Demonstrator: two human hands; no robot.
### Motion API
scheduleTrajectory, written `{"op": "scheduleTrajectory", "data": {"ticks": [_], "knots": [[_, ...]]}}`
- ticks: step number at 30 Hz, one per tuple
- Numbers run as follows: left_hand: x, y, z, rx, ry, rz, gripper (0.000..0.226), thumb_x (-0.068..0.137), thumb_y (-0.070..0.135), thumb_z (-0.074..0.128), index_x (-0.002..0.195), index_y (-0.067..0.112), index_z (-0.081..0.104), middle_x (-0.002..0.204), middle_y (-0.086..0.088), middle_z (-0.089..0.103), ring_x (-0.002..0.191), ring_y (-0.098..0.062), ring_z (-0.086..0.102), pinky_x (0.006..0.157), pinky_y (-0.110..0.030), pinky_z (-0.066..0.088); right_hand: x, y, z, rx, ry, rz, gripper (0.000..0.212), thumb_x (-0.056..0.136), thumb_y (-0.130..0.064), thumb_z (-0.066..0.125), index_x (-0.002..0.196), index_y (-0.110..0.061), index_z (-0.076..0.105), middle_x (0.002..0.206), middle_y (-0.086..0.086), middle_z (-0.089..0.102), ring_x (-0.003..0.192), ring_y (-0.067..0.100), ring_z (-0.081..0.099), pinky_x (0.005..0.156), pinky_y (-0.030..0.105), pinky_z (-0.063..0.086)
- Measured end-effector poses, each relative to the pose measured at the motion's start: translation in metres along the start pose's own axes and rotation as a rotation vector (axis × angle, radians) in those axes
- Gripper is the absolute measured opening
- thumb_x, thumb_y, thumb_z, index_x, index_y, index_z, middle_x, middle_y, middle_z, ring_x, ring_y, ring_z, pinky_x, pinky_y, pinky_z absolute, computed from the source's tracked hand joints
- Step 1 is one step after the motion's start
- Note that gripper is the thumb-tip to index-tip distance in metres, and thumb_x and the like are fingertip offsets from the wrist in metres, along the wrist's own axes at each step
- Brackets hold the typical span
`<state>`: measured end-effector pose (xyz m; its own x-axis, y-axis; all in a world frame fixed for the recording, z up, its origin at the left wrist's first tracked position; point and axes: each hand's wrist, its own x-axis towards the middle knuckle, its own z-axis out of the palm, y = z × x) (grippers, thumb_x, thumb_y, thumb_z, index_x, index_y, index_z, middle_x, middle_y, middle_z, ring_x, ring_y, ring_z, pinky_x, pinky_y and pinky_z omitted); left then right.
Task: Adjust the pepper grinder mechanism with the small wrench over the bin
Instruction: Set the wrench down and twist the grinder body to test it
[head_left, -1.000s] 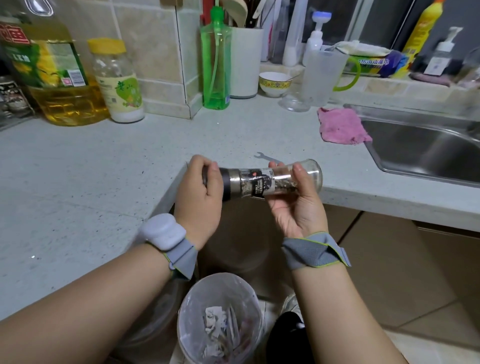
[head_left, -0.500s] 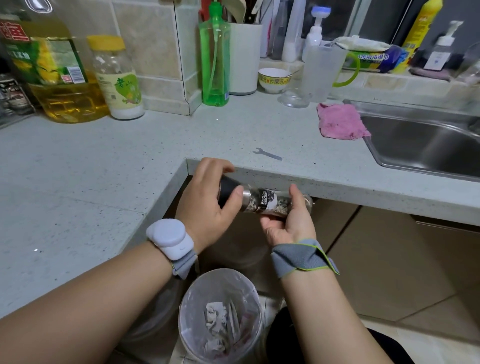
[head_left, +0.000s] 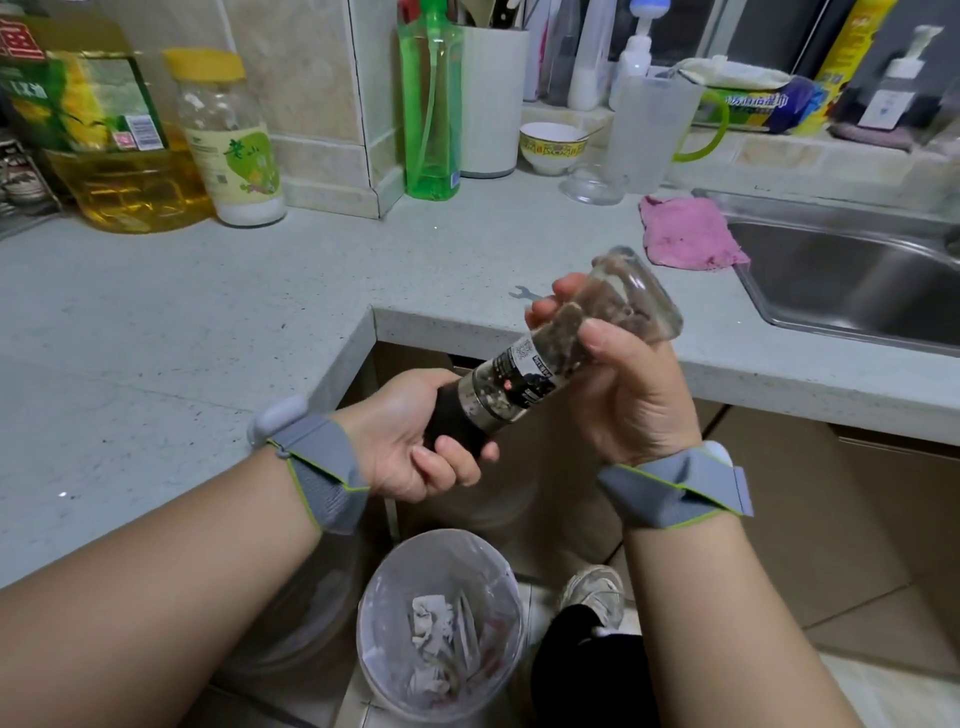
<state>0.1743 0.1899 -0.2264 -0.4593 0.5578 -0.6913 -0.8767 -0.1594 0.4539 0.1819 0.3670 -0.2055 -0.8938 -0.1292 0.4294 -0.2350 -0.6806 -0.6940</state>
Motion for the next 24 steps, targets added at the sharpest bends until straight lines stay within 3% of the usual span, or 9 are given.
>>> {"op": "scheduleTrajectory", "data": {"ticks": [3,5,8,11,14,16,18,21,24], "knots": [[-0.001,-0.004,0.006,0.011,-0.103,-0.055,0.033,0.084,0.039,0.047,0.085,0.005,0.048,0.068,-0.012,0.053,0.033,-0.009,0.036,0.025,-0.012,0.025,0.008,-0.005,0.005,0.040,-0.241,0.031,0.064,0.063,-0.007,0.076,0.122,-0.008,0.052,0.105,0.014,0.068,0.095,0.030,0.066,0.096,0.047,0.047],[-0.002,-0.004,0.006,-0.002,-0.083,-0.011,0.035,0.086,0.041,0.045,0.086,0.006,0.048,0.068,-0.012,0.052,0.033,-0.009,0.035,0.025,-0.012,0.024,0.009,-0.003,0.009,0.016,-0.246,0.062,0.055,0.064,-0.004,0.068,0.118,-0.007,0.053,0.098,0.013,0.068,0.090,0.029,0.066,0.095,0.048,0.047],[0.002,-0.004,0.008,-0.049,0.049,0.200,0.037,0.091,0.042,0.039,0.093,0.006,0.049,0.064,-0.013,0.052,0.033,-0.011,0.035,0.025,-0.012,0.024,0.011,0.002,0.014,0.089,-0.027,0.076,0.028,0.069,-0.002,0.064,0.095,-0.009,0.057,0.077,0.007,0.062,0.071,0.021,0.062,0.082,0.040,0.045],[0.008,-0.003,0.014,0.048,0.349,0.575,0.039,0.097,0.044,0.031,0.094,0.008,0.048,0.066,-0.015,0.053,0.034,-0.014,0.036,0.029,-0.012,0.023,0.012,0.014,0.015,0.307,0.298,0.076,0.012,0.076,-0.002,0.061,0.081,-0.012,0.057,0.068,0.003,0.062,0.065,0.017,0.060,0.077,0.034,0.047],[0.008,-0.006,0.016,0.487,0.734,1.000,0.037,0.099,0.046,0.031,0.086,0.016,0.048,0.075,-0.006,0.050,0.048,-0.015,0.045,0.040,-0.024,0.037,0.010,0.024,0.011,0.552,0.558,0.138,0.017,0.086,-0.007,0.061,0.069,-0.011,0.060,0.066,0.002,0.062,0.063,0.016,0.062,0.069,0.031,0.053],[0.003,-0.010,0.013,0.846,0.853,1.370,0.038,0.096,0.043,0.035,0.090,0.009,0.050,0.072,0.003,0.049,0.059,-0.006,0.046,0.056,-0.027,0.038,0.010,0.026,0.007,0.686,0.694,0.200,0.010,0.085,-0.010,0.063,0.077,-0.010,0.057,0.070,0.003,0.059,0.065,0.017,0.062,0.063,0.030,0.057],[-0.006,-0.013,0.013,1.179,0.858,1.596,0.037,0.091,0.039,0.041,0.096,0.005,0.054,0.081,0.002,0.053,0.069,-0.010,0.047,0.060,-0.028,0.036,0.012,0.029,0.003,0.746,0.793,0.285,0.014,0.084,-0.015,0.064,0.088,-0.013,0.052,0.077,0.002,0.057,0.083,0.017,0.065,0.081,0.037,0.057],[-0.014,-0.015,0.013,1.505,0.812,1.743,0.040,0.086,0.034,0.047,0.103,-0.001,0.058,0.093,-0.020,0.059,0.079,-0.032,0.057,0.064,-0.036,0.047,0.010,0.033,-0.001,0.740,0.838,0.403,0.023,0.086,-0.028,0.064,0.089,-0.011,0.049,0.096,0.005,0.054,0.122,0.020,0.056,0.108,0.049,0.039],[-0.017,-0.014,0.012,1.651,0.690,1.852,0.034,0.086,0.031,0.050,0.109,0.006,0.049,0.096,-0.028,0.060,0.077,-0.040,0.062,0.064,-0.037,0.052,0.006,0.034,0.001,0.700,0.837,0.461,0.035,0.090,-0.036,0.060,0.079,-0.005,0.050,0.084,0.010,0.052,0.102,0.026,0.057,0.108,0.049,0.038]]}}
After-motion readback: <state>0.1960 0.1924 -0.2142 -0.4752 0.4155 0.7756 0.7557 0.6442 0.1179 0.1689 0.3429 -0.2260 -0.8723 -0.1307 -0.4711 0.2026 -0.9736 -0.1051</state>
